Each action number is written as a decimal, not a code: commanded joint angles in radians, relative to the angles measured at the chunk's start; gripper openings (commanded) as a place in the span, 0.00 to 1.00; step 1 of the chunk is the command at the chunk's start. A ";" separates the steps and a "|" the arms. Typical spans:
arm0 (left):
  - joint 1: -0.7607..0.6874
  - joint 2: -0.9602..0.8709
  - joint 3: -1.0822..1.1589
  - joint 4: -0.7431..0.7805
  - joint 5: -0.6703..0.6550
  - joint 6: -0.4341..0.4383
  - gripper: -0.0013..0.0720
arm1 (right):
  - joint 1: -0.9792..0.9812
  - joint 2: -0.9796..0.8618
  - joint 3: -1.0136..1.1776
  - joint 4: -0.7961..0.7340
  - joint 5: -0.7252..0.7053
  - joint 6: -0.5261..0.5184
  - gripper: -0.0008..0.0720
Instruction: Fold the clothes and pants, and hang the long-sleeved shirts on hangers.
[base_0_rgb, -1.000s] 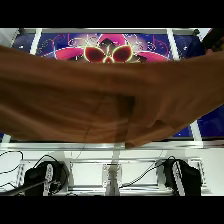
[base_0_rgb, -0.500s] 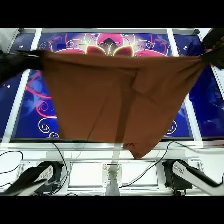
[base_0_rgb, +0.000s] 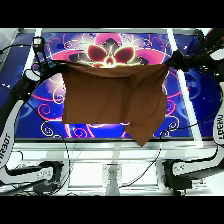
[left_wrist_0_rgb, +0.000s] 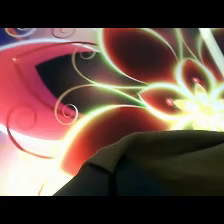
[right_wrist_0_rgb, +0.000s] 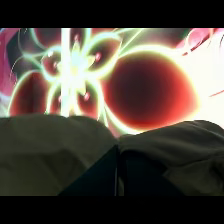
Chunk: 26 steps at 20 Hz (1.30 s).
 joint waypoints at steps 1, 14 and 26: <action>0.007 -0.021 0.001 0.000 0.093 0.004 0.04 | 0.007 -0.037 0.000 -0.051 -0.102 0.060 0.03; 0.084 -0.087 0.000 0.213 -0.425 -0.143 0.04 | 0.036 -0.114 0.000 -0.296 0.156 0.136 0.03; 0.085 -0.121 0.001 0.218 -0.466 -0.147 0.98 | 0.080 -0.132 0.000 -0.406 0.253 0.142 0.64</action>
